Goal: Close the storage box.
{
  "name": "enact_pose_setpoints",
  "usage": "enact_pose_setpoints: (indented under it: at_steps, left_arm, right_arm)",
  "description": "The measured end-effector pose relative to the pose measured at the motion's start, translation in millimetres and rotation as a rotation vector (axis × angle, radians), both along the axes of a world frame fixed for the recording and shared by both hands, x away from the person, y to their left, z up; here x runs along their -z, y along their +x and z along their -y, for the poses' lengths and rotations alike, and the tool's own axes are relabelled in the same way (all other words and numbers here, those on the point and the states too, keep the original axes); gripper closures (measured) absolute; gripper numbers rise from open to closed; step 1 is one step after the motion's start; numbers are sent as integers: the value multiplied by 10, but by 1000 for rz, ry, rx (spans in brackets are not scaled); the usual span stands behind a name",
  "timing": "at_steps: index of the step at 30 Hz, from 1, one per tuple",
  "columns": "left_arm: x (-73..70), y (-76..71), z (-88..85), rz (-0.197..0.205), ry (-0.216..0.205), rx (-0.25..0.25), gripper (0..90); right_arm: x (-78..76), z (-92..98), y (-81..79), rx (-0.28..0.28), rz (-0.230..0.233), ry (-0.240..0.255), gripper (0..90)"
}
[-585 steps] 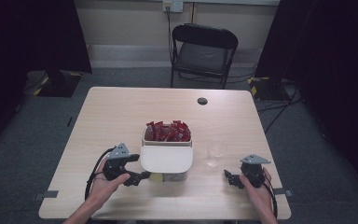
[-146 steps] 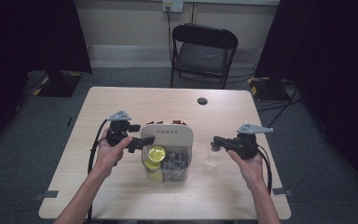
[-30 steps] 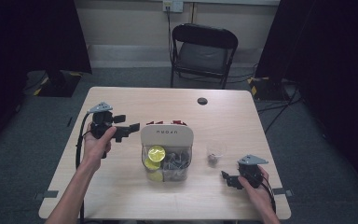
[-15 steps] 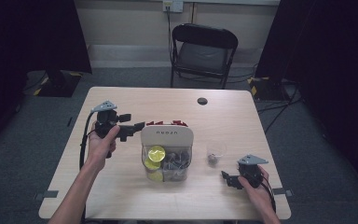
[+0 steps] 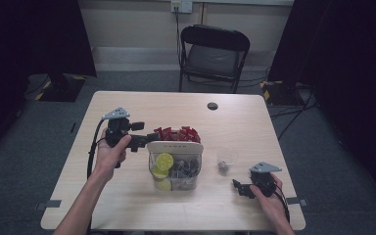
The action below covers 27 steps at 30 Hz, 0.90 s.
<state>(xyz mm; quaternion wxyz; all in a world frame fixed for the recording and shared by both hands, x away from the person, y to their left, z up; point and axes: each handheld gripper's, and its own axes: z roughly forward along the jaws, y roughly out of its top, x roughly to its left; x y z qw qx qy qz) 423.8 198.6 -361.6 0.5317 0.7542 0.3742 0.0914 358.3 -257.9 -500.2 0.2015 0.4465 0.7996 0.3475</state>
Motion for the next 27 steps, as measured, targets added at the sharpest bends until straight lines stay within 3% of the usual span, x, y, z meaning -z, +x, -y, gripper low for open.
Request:
enact_pose_setpoints:
  at_steps: [2, 27]
  left_arm:
    - [-3, -7, -8, -1, -12, -2, 162]
    - [31, -110, 21, 0, 13, 25, 161]
  right_arm:
    - [0, 0, 0, 0, 0, 0, 148]
    - [0, 0, -1, 0, 0, 0, 148]
